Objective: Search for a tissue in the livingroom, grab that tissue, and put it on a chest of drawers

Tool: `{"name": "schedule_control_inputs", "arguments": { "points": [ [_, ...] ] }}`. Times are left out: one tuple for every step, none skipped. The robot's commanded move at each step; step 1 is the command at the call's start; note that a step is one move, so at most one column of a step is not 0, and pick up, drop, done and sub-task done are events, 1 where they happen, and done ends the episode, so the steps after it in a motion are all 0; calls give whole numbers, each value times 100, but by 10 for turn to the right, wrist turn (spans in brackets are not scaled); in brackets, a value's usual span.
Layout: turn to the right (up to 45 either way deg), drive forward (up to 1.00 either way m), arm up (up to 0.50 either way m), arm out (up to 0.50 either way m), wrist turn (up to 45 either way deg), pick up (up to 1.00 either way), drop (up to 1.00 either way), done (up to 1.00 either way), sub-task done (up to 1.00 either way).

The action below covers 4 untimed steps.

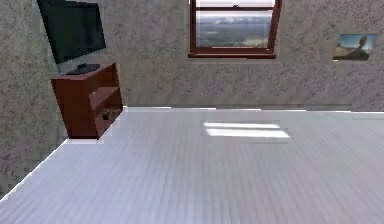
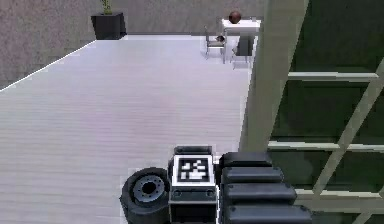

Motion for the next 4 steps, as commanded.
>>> {"name": "schedule_control_inputs", "arguments": {
  "points": [
    [450,0,0,0,0,0,0,0,0],
    [210,0,0,0,0,0,0,0,0],
    [0,100,0,0,0,0,0,0,0],
    [30,0,0,0,0,0,0,0,0]
  ]
}}
